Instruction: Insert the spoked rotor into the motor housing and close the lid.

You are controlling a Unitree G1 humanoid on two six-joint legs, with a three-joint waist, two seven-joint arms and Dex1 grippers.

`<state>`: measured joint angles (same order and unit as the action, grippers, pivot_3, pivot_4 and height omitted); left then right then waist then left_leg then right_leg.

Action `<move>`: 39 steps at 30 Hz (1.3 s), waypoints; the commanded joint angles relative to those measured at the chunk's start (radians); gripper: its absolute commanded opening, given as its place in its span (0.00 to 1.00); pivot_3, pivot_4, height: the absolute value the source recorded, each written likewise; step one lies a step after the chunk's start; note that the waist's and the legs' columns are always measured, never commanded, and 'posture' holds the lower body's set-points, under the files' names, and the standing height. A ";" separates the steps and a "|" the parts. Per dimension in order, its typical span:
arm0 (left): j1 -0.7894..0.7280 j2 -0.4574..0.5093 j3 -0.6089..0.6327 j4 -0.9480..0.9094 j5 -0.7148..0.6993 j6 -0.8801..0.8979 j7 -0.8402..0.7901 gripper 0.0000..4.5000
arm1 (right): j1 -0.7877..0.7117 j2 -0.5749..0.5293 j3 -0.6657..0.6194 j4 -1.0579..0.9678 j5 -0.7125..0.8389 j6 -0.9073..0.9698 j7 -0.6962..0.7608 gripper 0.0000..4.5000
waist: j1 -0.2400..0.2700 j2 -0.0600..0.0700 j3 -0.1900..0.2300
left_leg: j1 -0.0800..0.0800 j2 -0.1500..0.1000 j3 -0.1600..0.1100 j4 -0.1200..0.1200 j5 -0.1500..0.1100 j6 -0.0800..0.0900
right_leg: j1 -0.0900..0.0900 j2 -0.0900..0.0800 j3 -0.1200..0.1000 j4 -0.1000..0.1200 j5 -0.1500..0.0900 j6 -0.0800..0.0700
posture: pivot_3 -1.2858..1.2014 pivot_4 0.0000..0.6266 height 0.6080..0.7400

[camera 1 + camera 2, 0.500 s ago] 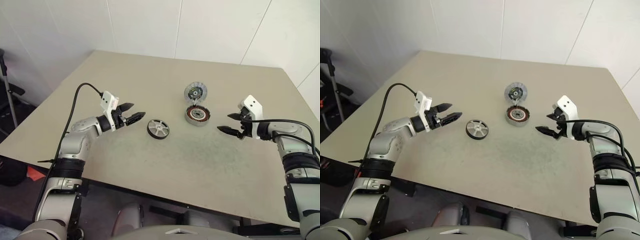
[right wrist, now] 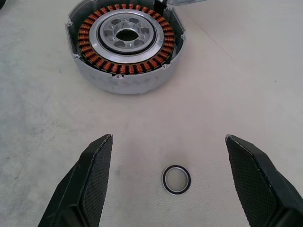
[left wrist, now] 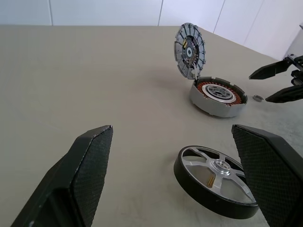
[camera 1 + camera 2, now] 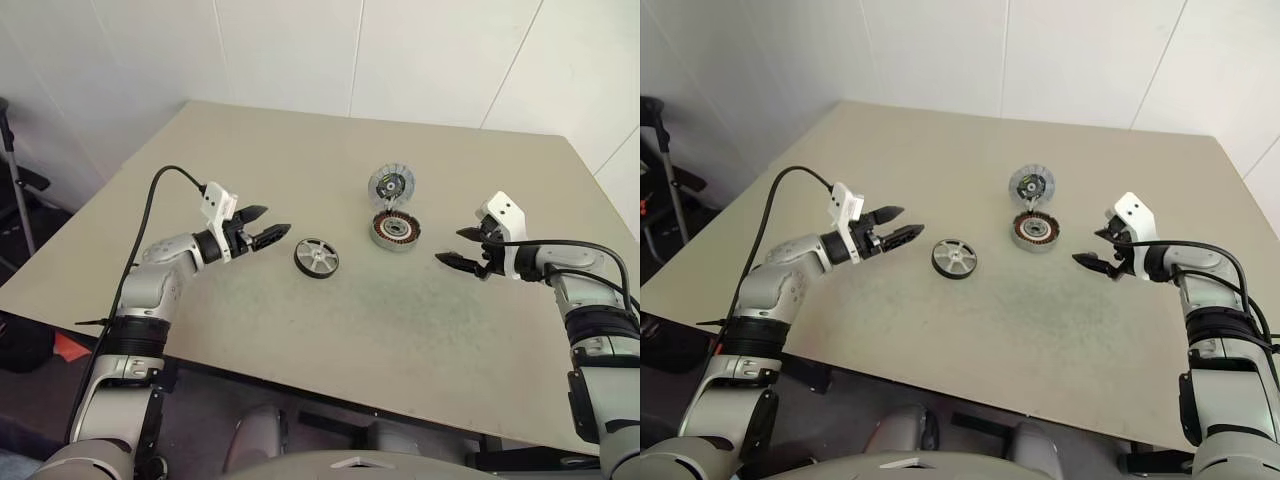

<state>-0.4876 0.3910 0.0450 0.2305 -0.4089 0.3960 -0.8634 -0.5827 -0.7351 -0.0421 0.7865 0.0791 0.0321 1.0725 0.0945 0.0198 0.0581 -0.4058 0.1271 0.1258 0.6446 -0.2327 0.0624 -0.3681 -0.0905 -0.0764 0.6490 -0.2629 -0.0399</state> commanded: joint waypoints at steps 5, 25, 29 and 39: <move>-0.024 -0.005 0.005 -0.003 0.010 -0.028 0.008 0.95 | -0.181 0.014 0.150 -0.105 -0.135 -0.106 0.021 0.96 | -0.011 0.001 0.001 | 0.000 0.002 0.002 0.000 0.000 -0.001 | -0.002 0.000 -0.001 0.000 0.000 0.000 | 0.52 0.00 1.00; 0.082 -0.026 0.037 -0.109 0.004 -0.045 0.098 0.95 | -0.564 0.205 0.430 0.444 -0.429 -0.447 0.102 0.96 | -0.023 0.001 0.001 | -0.011 0.004 0.004 -0.001 0.002 -0.003 | -0.018 0.001 -0.002 0.006 0.000 -0.002 | 0.52 0.00 1.00; 0.103 -0.027 0.040 -0.132 0.002 -0.042 0.114 0.95 | -0.570 0.194 0.440 0.475 -0.465 -0.468 0.091 0.96 | -0.024 0.001 0.001 | -0.011 0.005 0.004 0.001 0.003 -0.004 | -0.018 0.001 -0.001 0.009 0.000 -0.002 | 0.52 0.00 1.00; 0.099 -0.035 0.033 -0.130 0.007 -0.046 0.124 0.95 | -0.584 0.213 0.461 0.499 -0.526 -0.480 0.076 0.96 | -0.024 0.001 0.001 | -0.010 0.006 0.004 0.003 0.005 -0.004 | -0.018 0.002 -0.001 0.010 0.001 -0.004 | 0.52 0.00 1.00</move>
<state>-0.3773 0.3560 0.0707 0.1390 -0.3936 0.3593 -0.7409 -1.1301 -0.5191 0.4069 1.2839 -0.4298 -0.4324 1.1529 0.0702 0.0208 0.0589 -0.4160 0.1334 0.1295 0.6474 -0.2276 0.0585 -0.3860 -0.0883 -0.0776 0.6593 -0.2617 -0.0438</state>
